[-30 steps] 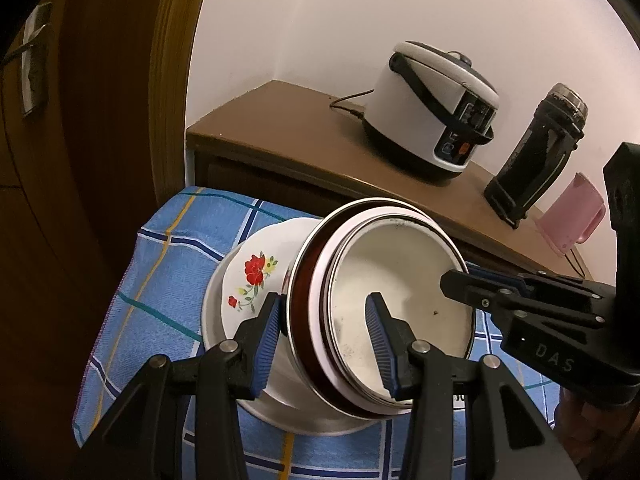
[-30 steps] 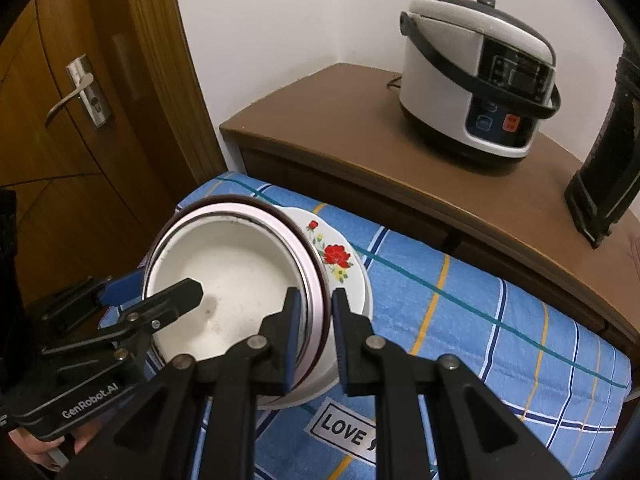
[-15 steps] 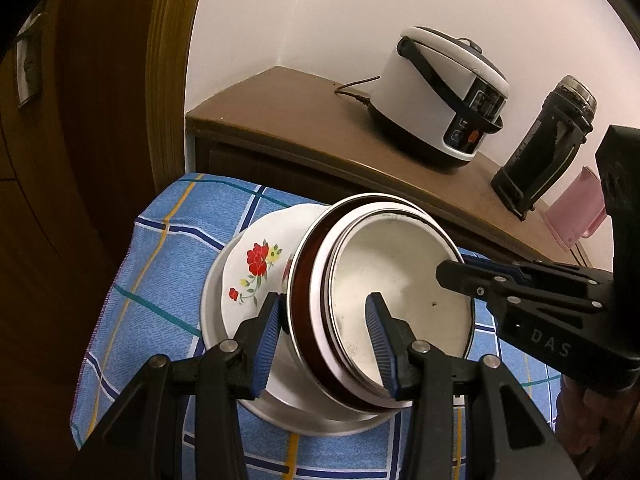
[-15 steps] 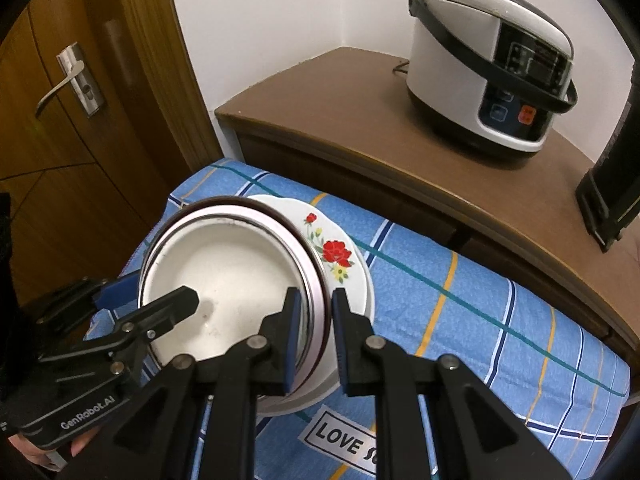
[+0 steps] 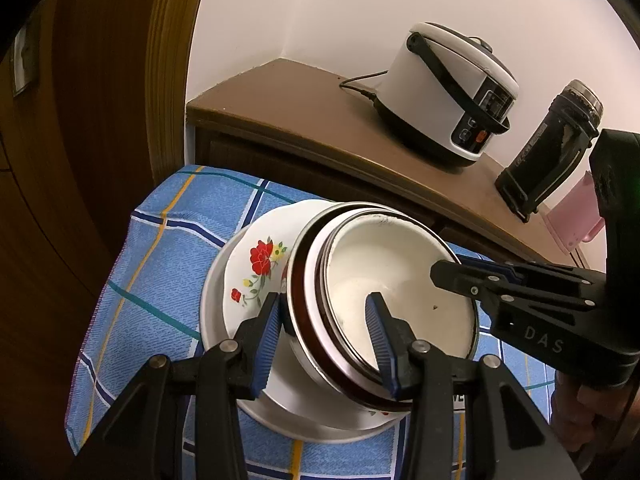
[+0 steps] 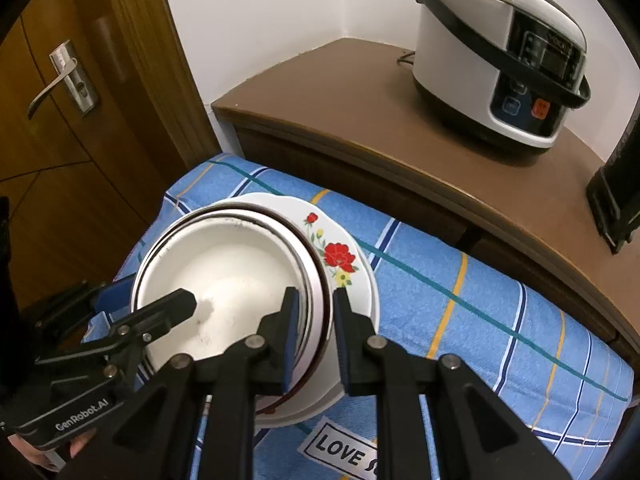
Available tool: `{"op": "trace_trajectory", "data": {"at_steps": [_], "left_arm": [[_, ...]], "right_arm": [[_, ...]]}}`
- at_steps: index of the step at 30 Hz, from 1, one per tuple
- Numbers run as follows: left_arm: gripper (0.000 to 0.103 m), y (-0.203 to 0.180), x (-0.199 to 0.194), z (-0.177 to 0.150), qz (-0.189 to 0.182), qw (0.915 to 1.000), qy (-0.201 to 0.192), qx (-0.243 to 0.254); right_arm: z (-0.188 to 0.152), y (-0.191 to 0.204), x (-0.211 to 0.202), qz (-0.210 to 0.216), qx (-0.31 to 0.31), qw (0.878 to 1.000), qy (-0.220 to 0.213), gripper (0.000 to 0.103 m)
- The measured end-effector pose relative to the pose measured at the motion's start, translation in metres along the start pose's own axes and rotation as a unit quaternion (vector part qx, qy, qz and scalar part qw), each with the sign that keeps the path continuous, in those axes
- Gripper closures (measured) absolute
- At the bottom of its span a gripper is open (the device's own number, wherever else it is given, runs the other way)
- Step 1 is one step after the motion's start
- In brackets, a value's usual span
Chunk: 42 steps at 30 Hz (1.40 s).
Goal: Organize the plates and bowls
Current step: 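Lower the bowl stack onto the red-rose plate stack with both grippers, then open both grippers and pull them back from the stack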
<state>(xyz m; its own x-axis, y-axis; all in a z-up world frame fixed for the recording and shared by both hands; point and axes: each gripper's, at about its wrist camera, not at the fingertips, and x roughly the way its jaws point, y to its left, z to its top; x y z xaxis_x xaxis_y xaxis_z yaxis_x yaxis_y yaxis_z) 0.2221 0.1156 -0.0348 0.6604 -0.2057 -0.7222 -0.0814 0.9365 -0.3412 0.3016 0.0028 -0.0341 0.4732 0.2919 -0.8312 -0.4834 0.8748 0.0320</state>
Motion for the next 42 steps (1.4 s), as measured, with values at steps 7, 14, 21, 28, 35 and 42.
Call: {"op": "trace_trajectory", "data": {"at_steps": [7,14,21,28,35,42], "left_arm": [[0.057,-0.007,0.002,-0.003,0.021,0.9994,-0.017,0.023],[0.057,-0.009,0.004,-0.005,0.031,0.9984,-0.032,0.034],[0.057,-0.011,0.005,-0.008,0.033,0.997,-0.054,0.043],[0.056,-0.013,0.004,-0.01,0.041,0.9957,-0.067,0.05],[0.055,-0.015,0.003,-0.012,0.046,0.9948,-0.073,0.055],[0.046,-0.014,0.004,-0.011,0.052,0.9943,-0.07,0.061]], "right_arm": [[-0.004,0.007,-0.002,-0.024,-0.02,0.999,-0.024,0.085],[-0.008,0.008,-0.004,-0.034,-0.02,0.998,-0.048,0.084],[-0.013,0.01,-0.007,-0.047,-0.025,0.996,-0.067,0.084],[-0.014,0.011,-0.007,-0.054,-0.028,0.995,-0.08,0.084],[-0.017,0.01,-0.008,-0.051,-0.027,0.994,-0.09,0.083],[-0.017,0.011,-0.006,-0.049,-0.032,0.994,-0.093,0.082]]}}
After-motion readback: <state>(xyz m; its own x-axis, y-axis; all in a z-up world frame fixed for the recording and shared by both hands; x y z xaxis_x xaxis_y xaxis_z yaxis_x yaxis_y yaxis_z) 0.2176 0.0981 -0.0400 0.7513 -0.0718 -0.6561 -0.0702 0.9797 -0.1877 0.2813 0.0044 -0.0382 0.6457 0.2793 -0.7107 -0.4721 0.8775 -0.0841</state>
